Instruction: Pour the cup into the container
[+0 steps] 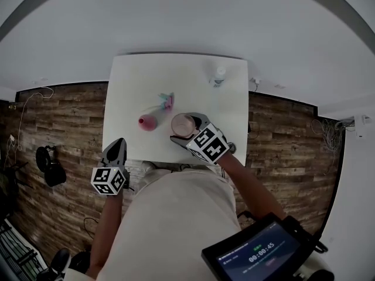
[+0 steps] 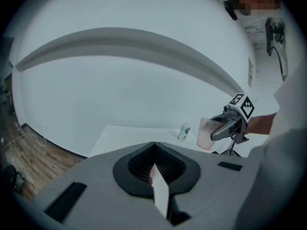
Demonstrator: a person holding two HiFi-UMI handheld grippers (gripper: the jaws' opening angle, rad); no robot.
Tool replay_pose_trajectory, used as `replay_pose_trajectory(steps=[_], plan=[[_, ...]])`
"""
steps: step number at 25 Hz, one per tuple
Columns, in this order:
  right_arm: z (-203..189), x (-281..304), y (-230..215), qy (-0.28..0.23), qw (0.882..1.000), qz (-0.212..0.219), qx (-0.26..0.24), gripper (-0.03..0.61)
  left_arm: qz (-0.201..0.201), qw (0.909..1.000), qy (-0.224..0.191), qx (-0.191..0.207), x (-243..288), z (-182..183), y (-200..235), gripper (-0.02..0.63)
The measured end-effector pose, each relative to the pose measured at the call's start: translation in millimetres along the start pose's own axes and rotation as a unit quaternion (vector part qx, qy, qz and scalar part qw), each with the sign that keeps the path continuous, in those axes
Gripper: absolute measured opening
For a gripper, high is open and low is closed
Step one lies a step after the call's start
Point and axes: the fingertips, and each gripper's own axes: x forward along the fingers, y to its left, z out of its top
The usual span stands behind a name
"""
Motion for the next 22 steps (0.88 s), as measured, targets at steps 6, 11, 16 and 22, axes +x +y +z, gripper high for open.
replay_pose_trajectory(steps=[6,11,16,22], plan=[[-8,3,0,0.005,1.000,-0.001,-0.003,0.380,-0.001,1.0000,0.006,-0.004,-1,-7,0,0.011],[-10,5,0,0.009,1.000,-0.001,-0.005,0.380,-0.002,0.9999,0.009,-0.006,-2,-9,-1,0.009],[-10,4,-1,0.007,1.000,-0.003,-0.001,0.380,0.000,0.9999,0.010,-0.006,-3,-10,0,0.011],[-15,6,-1,0.013,1.000,-0.004,-0.003,0.380,-0.005,0.9998,0.018,-0.012,-4,-18,-2,0.009]])
